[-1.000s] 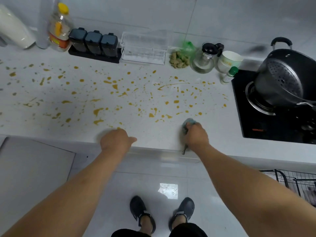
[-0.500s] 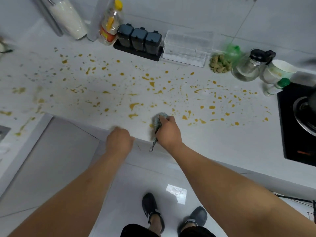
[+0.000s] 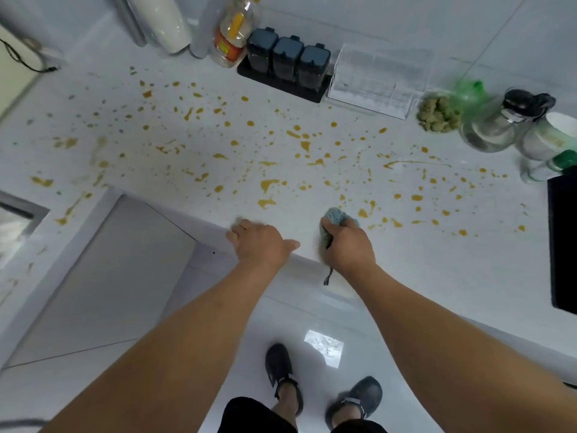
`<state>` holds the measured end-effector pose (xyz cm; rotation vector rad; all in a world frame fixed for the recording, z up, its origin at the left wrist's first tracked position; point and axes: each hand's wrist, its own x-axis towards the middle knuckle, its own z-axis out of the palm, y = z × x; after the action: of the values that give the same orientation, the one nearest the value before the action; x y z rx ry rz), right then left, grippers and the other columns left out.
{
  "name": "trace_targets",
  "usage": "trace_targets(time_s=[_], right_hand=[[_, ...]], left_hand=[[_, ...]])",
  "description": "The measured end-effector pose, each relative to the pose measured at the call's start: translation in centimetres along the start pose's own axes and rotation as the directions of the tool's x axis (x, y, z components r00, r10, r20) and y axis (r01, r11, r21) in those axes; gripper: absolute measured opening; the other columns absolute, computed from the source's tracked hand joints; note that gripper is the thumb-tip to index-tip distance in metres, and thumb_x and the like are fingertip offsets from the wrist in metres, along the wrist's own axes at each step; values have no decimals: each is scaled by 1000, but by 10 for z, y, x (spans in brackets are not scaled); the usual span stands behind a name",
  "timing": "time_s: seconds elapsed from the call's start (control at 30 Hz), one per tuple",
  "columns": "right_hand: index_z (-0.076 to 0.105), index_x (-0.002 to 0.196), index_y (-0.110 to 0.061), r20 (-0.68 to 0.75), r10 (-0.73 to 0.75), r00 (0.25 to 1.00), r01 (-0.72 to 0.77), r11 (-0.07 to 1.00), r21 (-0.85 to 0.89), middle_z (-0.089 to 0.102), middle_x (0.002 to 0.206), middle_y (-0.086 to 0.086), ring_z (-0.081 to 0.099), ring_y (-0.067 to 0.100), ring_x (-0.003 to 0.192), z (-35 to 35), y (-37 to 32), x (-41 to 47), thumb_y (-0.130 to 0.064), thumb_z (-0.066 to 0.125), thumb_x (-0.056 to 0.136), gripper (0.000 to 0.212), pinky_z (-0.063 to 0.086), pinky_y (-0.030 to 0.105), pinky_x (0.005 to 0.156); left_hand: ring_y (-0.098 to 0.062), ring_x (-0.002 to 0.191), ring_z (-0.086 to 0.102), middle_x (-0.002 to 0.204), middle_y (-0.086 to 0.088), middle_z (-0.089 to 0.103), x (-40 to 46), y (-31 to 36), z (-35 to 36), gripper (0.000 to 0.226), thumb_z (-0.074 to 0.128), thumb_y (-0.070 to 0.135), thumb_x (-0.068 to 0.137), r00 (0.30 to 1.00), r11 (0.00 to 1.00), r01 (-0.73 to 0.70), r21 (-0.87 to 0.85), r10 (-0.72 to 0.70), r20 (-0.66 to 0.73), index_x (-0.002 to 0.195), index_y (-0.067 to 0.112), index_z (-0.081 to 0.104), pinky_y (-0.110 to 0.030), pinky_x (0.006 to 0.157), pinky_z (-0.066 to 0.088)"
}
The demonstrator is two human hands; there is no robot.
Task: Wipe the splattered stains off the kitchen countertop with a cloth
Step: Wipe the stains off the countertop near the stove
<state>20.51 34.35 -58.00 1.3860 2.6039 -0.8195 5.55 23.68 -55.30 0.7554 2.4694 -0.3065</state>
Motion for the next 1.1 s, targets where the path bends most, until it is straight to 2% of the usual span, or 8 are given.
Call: trace_targets(time_s=[0.17, 0.23, 0.3, 0.53, 0.67, 0.8, 0.93, 1.1], right_hand=[[56, 140, -33, -22, 214, 977, -215, 976, -28, 41, 150, 9, 54, 37, 118, -34, 64, -18, -17, 49, 94, 49, 47, 34, 90], [61, 131, -21, -69, 186, 980, -193, 975, -109, 49, 139, 12, 53, 39, 120, -28, 53, -15, -12, 47, 93, 41, 48, 35, 91], [52, 142, -13, -50, 158, 986, -163, 979, -123, 47, 145, 14, 47, 37, 129, -14, 25, -9, -16, 44, 99, 43, 45, 37, 102], [33, 153, -29, 112, -9, 994, 34, 974, -226, 37, 151, 12, 40, 36, 132, 7, -24, -5, -25, 48, 97, 58, 52, 46, 93], [43, 147, -40, -1, 34, 999, -33, 986, -161, 39, 148, 12, 43, 35, 131, -14, 38, -23, -29, 56, 94, 55, 52, 44, 95], [48, 143, -46, -36, 219, 975, -220, 974, -45, 35, 150, 12, 42, 38, 131, -42, 103, -36, -24, 55, 94, 54, 47, 41, 98], [44, 146, -48, -51, 407, 912, -409, 911, -45, 35, 148, 15, 49, 40, 123, -75, 168, -61, -15, 51, 90, 65, 50, 41, 96], [27, 155, -24, -197, 507, 839, -508, 860, 49, 39, 145, 16, 56, 40, 114, -76, 185, -71, -6, 51, 87, 74, 52, 45, 90]], left_hand=[[-55, 144, 24, 162, -34, 21, 3, 11, 1, 121, 54, 92, 73, 998, 998, 17, 66, -20, 54, 156, 5, 38, -64, 117, 16], [-54, 143, 25, 162, -33, 21, 6, 10, 1, 121, 54, 91, 74, 998, 997, 17, 78, -21, 59, 157, 6, 37, -64, 117, 17], [-54, 145, 23, 163, -34, 18, 6, 13, 3, 120, 54, 91, 75, 997, 996, 28, 83, -34, 64, 158, 5, 35, -65, 118, 17], [-51, 152, 15, 166, -35, 7, -3, 21, 6, 110, 45, 86, 86, 997, 984, 52, 172, -62, 50, 160, 5, 31, -73, 116, 9], [-50, 146, 30, 165, -38, 2, -12, 41, -3, 93, 62, 51, 98, 997, 977, -82, 199, 80, 19, 158, -8, 22, -63, 115, 33], [-45, 137, 47, 160, -35, 26, -18, 65, -11, 75, 60, 31, 101, 979, 965, -203, 168, 204, 7, 156, -9, 28, -48, 106, 49], [-47, 143, 36, 161, -35, 24, -26, 94, -12, 103, 72, 67, 84, 980, 985, -170, 1, 169, 103, 155, 1, 37, -52, 111, 44], [-55, 153, 3, 166, -35, -8, -30, 110, 1, 138, 86, 65, 70, 986, 997, -62, -52, 69, 154, 161, -5, 10, -65, 115, 32]])
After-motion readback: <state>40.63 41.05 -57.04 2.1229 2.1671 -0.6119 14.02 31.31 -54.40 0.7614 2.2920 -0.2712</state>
